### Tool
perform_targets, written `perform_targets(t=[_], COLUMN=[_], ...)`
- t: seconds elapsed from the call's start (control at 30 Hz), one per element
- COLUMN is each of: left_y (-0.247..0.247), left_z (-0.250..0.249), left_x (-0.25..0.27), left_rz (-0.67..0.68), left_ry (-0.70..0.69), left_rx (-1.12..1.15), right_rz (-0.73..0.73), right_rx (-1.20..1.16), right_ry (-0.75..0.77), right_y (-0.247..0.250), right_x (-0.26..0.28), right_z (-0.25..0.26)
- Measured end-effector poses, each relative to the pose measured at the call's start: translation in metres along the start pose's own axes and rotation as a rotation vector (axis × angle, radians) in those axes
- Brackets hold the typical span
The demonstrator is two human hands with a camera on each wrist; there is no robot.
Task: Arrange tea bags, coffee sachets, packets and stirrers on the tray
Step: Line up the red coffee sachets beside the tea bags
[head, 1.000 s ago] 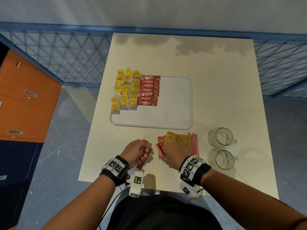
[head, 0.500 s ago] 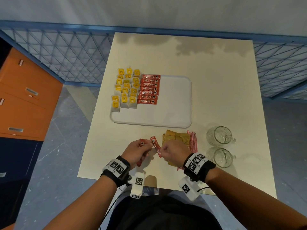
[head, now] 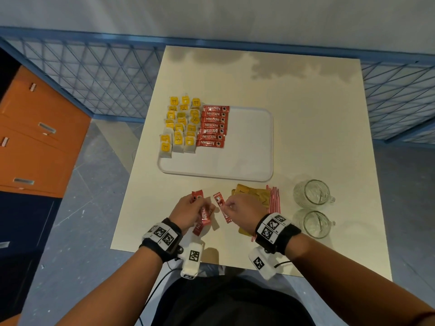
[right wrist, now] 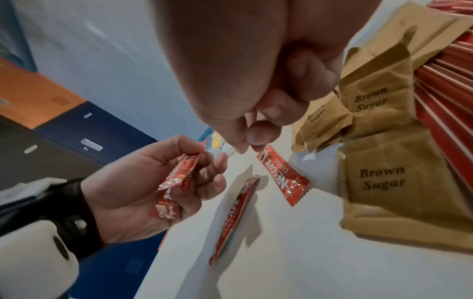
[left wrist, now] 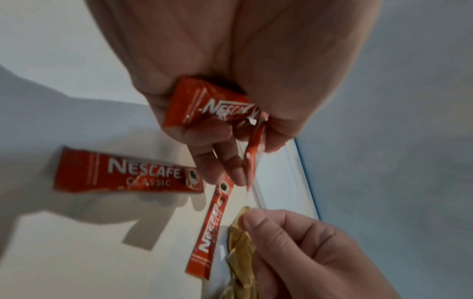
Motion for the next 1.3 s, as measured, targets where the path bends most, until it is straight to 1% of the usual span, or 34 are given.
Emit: perform_targets(t=[0.07,0.13,0.27,0.33,0.53,0.6,0.67,0.77,0.9,1.0,1.1,1.17,1.23,1.3], left_y=[0.005,0.011,0.02,0.02,0.008,0.006,0.007,0.01,0.012,0.009,0.006,0.001,-0.006,-0.01], left_z=[0.0,-0.001,0.005,0.008,0.01,0.01,0.011,0.015,0.019,0.015,0.008,0.004,-0.002,-0.009], left_x=[-0.001,-0.003,-0.013,-0.015,-0.013,-0.012,-0.012,-0.013,-0.013,-0.013,-0.008,-0.004,0.001,0.007], left_rz=[0.022,0.006,-0.078,-0.094,-0.083,-0.093,-0.099,-0.086,-0.042,-0.023,-0.018,0.01,0.049,0.057], left_ry=[-0.018,-0.054,-0.083,-0.103,-0.106,-0.096,-0.059,-0.011,-0.009,-0.039,-0.039,-0.03,-0.038,-0.043], left_rx=[-0.036,-0.154,-0.521,-0.703,-1.001,-1.042,-1.033,-0.949,-0.796,-0.695,-0.508,-0.376,-0.29,-0.223], right_rz=[-0.001,0.0,0.026,0.028,0.015,0.009,0.018,0.028,0.035,0.04,-0.002,-0.042,-0.084,-0.114], right_rx=[0.093,0.172,0.279,0.317,0.411,0.435,0.429,0.402,0.324,0.209,0.104,0.045,-0.007,-0.065], right_ry=[-0.017,-0.029,-0.068,-0.078,-0.086,-0.08,-0.086,-0.09,-0.091,-0.094,-0.078,-0.06,-0.058,-0.058], right_y=[-0.001,-0.002,-0.008,-0.011,-0.018,-0.017,-0.018,-0.018,-0.015,-0.014,-0.007,0.0,0.008,0.012], right_x=[-0.003,-0.005,-0.012,-0.015,-0.022,-0.021,-0.02,-0.019,-0.015,-0.012,-0.006,-0.002,0.002,0.004], right_z=[0.0,0.001,0.0,-0.001,-0.002,-0.001,-0.001,-0.001,-0.003,-0.007,-0.005,-0.001,0.001,0.002])
Point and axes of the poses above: each hand's wrist, its own x-axis away from the middle knuckle, its own y-axis out of the back of the hand, z = x × y, the point moved 10 cm from there along -x, towards the middle knuckle, and after that the axes turned 1 degree about x, right-handed, at the moved point
